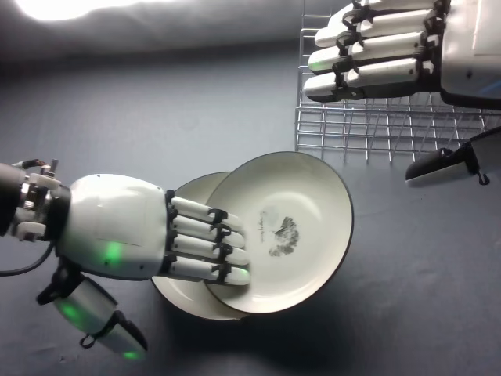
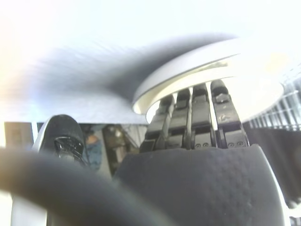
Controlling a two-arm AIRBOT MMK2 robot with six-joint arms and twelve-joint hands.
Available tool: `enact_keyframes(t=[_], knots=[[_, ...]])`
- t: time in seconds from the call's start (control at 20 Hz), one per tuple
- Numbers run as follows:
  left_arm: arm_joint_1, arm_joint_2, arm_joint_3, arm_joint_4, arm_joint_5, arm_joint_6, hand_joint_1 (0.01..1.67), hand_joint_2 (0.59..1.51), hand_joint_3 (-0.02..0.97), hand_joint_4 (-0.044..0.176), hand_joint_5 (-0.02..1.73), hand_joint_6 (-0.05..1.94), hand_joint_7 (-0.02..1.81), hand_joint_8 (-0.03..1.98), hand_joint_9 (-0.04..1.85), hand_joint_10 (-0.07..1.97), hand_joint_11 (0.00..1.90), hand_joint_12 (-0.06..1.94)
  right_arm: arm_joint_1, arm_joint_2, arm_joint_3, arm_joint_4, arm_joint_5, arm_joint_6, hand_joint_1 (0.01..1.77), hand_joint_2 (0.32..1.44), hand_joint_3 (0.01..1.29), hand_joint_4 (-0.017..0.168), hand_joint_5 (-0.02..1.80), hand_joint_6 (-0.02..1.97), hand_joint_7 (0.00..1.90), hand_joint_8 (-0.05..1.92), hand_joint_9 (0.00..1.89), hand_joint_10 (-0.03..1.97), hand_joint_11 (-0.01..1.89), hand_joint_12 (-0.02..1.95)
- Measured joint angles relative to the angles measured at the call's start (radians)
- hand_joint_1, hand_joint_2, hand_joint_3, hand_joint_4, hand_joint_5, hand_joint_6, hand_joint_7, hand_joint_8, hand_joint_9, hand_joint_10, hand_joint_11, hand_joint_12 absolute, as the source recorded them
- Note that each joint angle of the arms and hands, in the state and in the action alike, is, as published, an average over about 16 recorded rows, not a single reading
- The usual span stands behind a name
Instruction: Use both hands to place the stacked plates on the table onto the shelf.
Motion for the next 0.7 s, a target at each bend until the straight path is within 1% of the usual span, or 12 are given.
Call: enact_keyframes(t=[0.2,0.4,0.55,0.7], knots=[[-0.012,-0.027,-0.005,-0.004,0.016,0.002,0.02,1.155,0.009,-0.009,-0.01,-0.03,0.00,-0.03,0.02,0.00,0.01,0.01,-0.002,-0.011,0.017,-0.070,0.034,-0.001,0.81,1.00,0.01,0.005,0.18,0.03,0.13,0.02,0.11,0.01,0.02,0.43],[-0.023,-0.045,-0.004,-0.004,0.025,0.003,0.02,1.156,0.009,-0.009,-0.01,-0.03,0.00,-0.03,0.02,0.00,0.01,0.01,-0.009,-0.028,0.033,-0.132,0.063,0.000,1.00,0.94,0.01,0.005,0.12,0.03,0.08,0.02,0.07,0.01,0.02,0.37],[-0.027,-0.052,-0.003,-0.004,0.028,0.003,0.01,1.157,0.010,-0.010,-0.01,-0.03,0.00,-0.03,0.02,0.01,0.01,0.01,-0.023,-0.042,0.042,-0.166,0.077,0.000,1.10,0.90,0.01,0.005,0.10,0.03,0.05,0.02,0.04,0.01,0.02,0.34],[-0.029,-0.056,-0.001,-0.004,0.030,0.003,0.01,1.157,0.010,-0.010,-0.01,-0.03,0.00,-0.03,0.02,0.01,0.01,0.01,-0.044,-0.052,0.043,-0.183,0.079,0.001,1.16,0.88,0.01,0.005,0.08,0.03,0.03,0.02,0.02,0.01,0.02,0.33]])
